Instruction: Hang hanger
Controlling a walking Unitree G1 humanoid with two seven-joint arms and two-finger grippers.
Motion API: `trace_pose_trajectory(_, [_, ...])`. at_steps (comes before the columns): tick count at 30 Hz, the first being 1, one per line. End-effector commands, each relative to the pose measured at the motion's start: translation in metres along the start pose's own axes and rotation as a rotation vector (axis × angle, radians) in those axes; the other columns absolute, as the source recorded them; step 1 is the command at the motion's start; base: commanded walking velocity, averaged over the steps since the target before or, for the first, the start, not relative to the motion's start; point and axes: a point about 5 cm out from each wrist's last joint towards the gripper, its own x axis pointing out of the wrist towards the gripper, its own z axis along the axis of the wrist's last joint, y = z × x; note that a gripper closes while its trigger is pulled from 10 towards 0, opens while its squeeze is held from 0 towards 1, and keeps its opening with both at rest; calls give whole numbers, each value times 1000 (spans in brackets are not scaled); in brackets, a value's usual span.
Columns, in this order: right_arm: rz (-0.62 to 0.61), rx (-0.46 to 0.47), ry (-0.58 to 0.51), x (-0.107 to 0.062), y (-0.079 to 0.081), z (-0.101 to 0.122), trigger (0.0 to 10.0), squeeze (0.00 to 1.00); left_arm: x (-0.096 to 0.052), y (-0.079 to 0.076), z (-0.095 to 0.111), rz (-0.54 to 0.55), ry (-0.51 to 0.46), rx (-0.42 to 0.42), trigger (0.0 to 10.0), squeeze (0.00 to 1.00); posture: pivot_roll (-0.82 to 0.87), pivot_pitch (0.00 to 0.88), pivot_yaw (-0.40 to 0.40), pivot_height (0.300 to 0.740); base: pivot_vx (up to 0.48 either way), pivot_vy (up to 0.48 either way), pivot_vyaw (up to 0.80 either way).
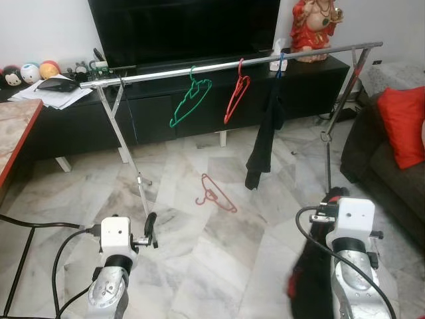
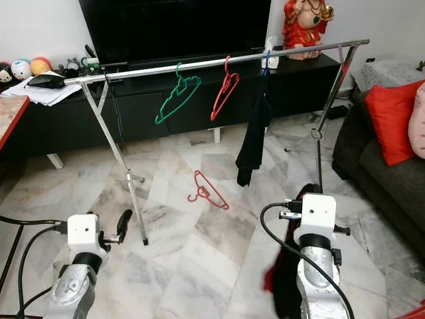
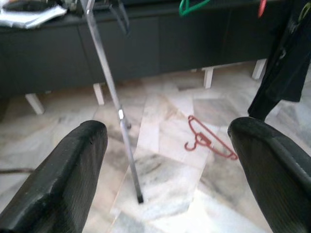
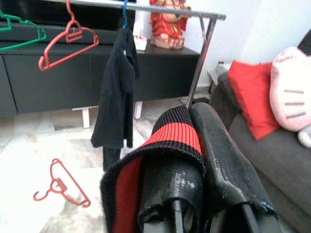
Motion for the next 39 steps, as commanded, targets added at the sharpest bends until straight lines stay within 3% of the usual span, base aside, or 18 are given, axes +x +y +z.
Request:
trace_pose_trajectory(1, [-5,3,-48,4,-3,13,10000,0,0,7,5,10,-5,6,10000,0,-148,0,8,740,0,0,0])
trace_pose_trajectory(6, [0,-8,-28,7,2,10,10000,0,3,17,8,47,2,1,10000,0,-146,0,12,740,0,-147,0])
trace_pose_trajectory(13, [28,-25,-49,8,9,16,10000,0,8,10,14,33,-8,-2,10000,0,-143,0,19,740,0,-461,631])
trace_pose_trajectory(30, [41,5,-40,11,12,17,10000,0,15,8,21,21,-14,1,10000,0,-139,14,12,740,0,-457,0])
trace_pose_trajectory(39, [56,12,-26,11,16,12,10000,0,13,3,24,-12,-17,4,10000,0,-120,0,5,740,0,-35,0])
